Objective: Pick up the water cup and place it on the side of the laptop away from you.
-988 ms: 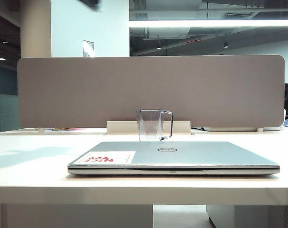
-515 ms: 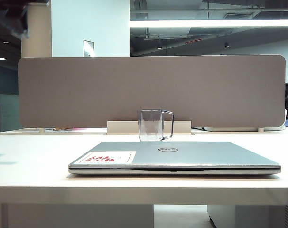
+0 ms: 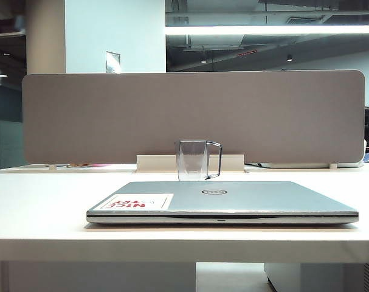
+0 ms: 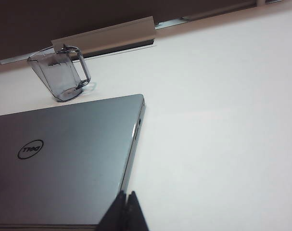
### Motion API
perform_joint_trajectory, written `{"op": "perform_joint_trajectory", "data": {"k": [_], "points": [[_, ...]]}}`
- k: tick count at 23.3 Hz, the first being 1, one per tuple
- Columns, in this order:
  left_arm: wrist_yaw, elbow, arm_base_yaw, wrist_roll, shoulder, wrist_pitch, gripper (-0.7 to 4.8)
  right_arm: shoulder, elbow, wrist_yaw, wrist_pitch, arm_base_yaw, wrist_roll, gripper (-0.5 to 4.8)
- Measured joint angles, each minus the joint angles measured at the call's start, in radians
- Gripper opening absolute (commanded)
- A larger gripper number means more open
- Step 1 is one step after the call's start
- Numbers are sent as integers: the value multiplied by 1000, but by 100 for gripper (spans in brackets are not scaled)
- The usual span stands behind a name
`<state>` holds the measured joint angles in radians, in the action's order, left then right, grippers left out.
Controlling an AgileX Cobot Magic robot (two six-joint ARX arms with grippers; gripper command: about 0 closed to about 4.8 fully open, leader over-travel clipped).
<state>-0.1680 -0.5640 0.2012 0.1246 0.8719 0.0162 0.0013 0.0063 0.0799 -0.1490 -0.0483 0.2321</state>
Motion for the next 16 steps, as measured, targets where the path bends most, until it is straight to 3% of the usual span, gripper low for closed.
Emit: {"op": "perform_joint_trajectory", "data": {"k": [1, 3, 10, 16], "points": [[-1, 83, 0, 0, -64, -68, 1, 0, 0, 0, 0, 0, 0, -8], [-5, 198, -1, 1, -171, -138, -6, 0, 0, 0, 0, 0, 0, -8], [11, 467, -3, 5, -483, -158, -6, 0, 0, 0, 0, 0, 0, -8], [88, 512, -111, 4, -594, -175, -6, 0, 0, 0, 0, 1, 0, -8]]}}
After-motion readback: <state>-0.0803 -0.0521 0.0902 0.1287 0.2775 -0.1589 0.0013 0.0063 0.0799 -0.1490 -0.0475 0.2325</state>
